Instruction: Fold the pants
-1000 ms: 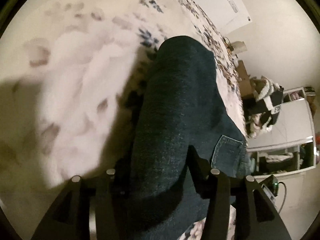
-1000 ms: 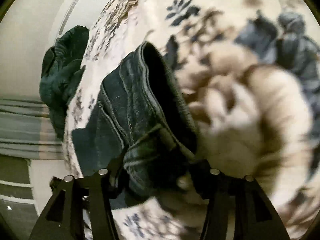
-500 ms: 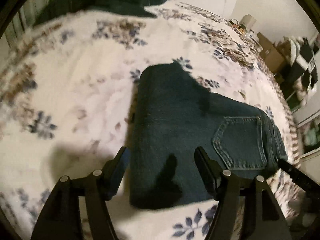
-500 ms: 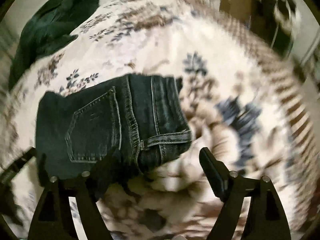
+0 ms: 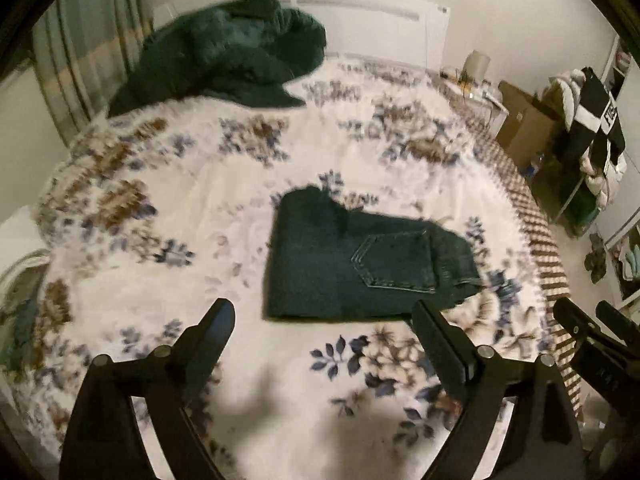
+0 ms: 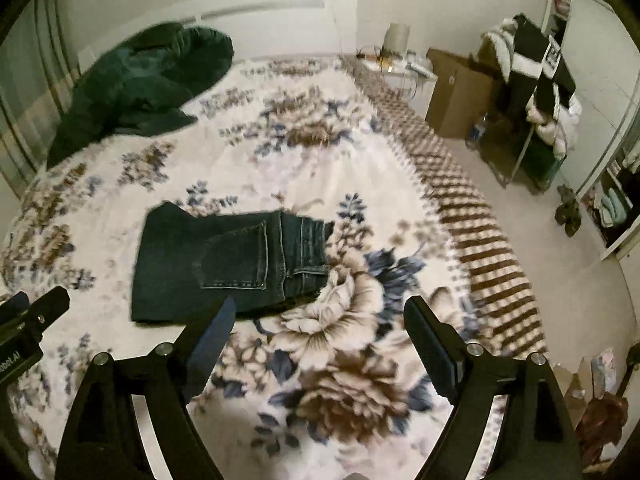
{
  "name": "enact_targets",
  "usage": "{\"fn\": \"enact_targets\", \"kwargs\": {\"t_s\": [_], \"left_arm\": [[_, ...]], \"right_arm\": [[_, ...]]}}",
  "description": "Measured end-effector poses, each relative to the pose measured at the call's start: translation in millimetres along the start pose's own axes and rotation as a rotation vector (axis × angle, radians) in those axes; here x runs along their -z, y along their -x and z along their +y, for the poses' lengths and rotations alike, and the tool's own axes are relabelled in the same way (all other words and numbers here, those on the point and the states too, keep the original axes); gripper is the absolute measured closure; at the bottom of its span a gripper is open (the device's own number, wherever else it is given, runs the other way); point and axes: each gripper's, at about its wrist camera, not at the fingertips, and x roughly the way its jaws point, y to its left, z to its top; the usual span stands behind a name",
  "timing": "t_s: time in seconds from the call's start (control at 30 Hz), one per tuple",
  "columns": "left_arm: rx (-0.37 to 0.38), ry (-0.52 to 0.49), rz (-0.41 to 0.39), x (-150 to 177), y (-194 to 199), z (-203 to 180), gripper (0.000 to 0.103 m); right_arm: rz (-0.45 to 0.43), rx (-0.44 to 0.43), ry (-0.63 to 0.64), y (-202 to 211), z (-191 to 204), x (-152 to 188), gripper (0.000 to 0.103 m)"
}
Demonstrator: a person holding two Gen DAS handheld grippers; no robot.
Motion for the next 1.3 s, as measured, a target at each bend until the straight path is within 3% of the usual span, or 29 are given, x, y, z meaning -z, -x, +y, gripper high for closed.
{"fn": "enact_targets", "kwargs": {"t_s": [0.47,0.77,0.87,0.97,1.03,1.3], "left_arm": [[-0.04,-0.004,-0.168,19,235,-40,0.012],[-0.086,0.025,-0.225,36,330,-42,0.012],[-0.089,0.028,-0.229,41,346,-41,0.012],[-0.09,0.012,-0.233,47,357,-41,0.0],[-0.092,0.007,-0.244,51,360,-41,0.0],[-0.1,-0.004,-0.22,61,358,-41,0.0]], "right_arm": [[-0.216,-0.076,0.044,267,-51,8,0.014],[-0.272,-0.12,0.046,401,-77,29,0.014],[-0.268,-0.135,0.044,431,-79,37,0.013],[-0.275,-0.132,0.052,454,-76,46,0.01],[-0.279,-0.138,0.052,463,-74,50,0.009],[-0.26,-0.127,0.079,462,-66,54,0.008]]}}
